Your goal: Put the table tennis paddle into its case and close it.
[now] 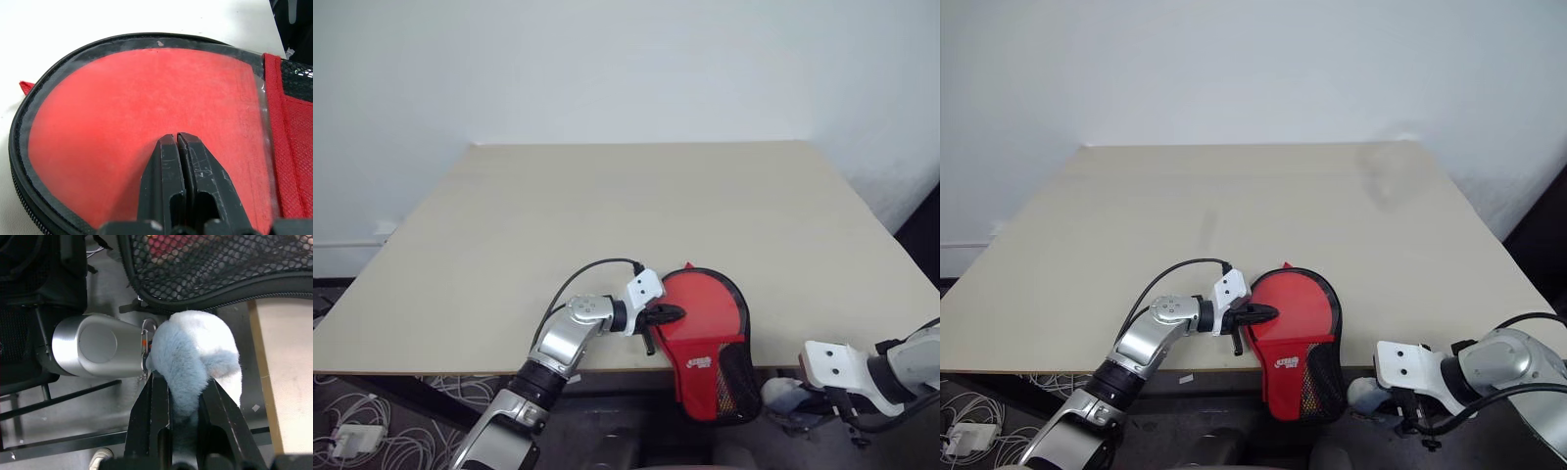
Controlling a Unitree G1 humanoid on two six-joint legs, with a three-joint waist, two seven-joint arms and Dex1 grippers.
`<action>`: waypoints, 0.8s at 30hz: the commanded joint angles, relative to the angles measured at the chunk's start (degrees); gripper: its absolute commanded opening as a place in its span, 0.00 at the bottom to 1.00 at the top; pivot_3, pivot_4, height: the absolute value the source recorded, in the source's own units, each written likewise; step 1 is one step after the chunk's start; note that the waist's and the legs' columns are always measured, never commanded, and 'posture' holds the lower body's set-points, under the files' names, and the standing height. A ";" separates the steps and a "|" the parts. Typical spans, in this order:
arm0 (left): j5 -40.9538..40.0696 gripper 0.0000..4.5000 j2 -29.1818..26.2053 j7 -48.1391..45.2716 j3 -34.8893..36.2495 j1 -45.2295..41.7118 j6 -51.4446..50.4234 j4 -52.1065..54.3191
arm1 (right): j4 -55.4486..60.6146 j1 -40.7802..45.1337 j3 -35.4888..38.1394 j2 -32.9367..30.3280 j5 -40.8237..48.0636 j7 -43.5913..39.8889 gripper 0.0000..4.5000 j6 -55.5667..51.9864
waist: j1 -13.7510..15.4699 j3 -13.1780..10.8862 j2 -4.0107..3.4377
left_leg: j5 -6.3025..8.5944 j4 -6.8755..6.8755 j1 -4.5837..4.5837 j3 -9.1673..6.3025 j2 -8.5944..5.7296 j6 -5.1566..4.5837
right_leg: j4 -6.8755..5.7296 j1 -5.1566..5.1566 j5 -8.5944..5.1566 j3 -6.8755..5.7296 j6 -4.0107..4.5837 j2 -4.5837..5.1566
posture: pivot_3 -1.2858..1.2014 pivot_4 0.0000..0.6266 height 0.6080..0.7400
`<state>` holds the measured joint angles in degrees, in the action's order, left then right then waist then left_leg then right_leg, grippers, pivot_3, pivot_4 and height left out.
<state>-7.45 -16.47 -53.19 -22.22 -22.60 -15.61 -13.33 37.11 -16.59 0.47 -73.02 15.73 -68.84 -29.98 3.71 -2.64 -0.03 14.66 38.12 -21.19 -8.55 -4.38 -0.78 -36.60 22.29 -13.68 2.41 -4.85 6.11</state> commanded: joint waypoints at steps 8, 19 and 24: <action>2.79 0.00 -0.36 0.87 -1.51 1.80 -1.24 -4.46 | 2.25 0.57 0.98 1.82 2.42 0.03 0.32 -1.07 | -0.02 0.00 0.05 | 0.02 0.00 0.06 0.03 0.01 0.00 | 0.00 -0.04 0.00 0.01 -0.01 0.01 | 0.52 0.00 0.68; -0.34 0.82 -0.19 6.27 6.96 -3.64 -1.24 0.85 | -4.47 10.87 2.68 4.25 10.11 -2.04 1.00 -6.54 | -1.14 -0.17 0.17 | 0.04 0.01 0.20 0.21 0.35 0.05 | -0.09 -0.04 -0.01 -0.16 0.01 0.04 | 0.52 0.00 0.68; -1.20 0.99 -2.92 7.99 11.76 -6.21 -2.58 4.96 | -9.71 18.87 2.22 5.71 11.18 -1.84 1.00 -7.77 | -1.17 -0.45 0.56 | 0.07 0.00 -0.03 0.18 0.34 0.09 | -0.11 0.25 0.16 -0.21 -0.19 -0.04 | 0.52 0.00 0.68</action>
<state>-7.74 -18.30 -45.62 -13.06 -26.94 -17.84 -11.94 28.55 0.70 1.49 -67.75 25.94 -70.58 -37.64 2.53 -3.09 0.53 14.71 38.12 -21.34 -8.40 -4.03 -0.72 -36.70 22.65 -13.51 2.19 -5.04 6.05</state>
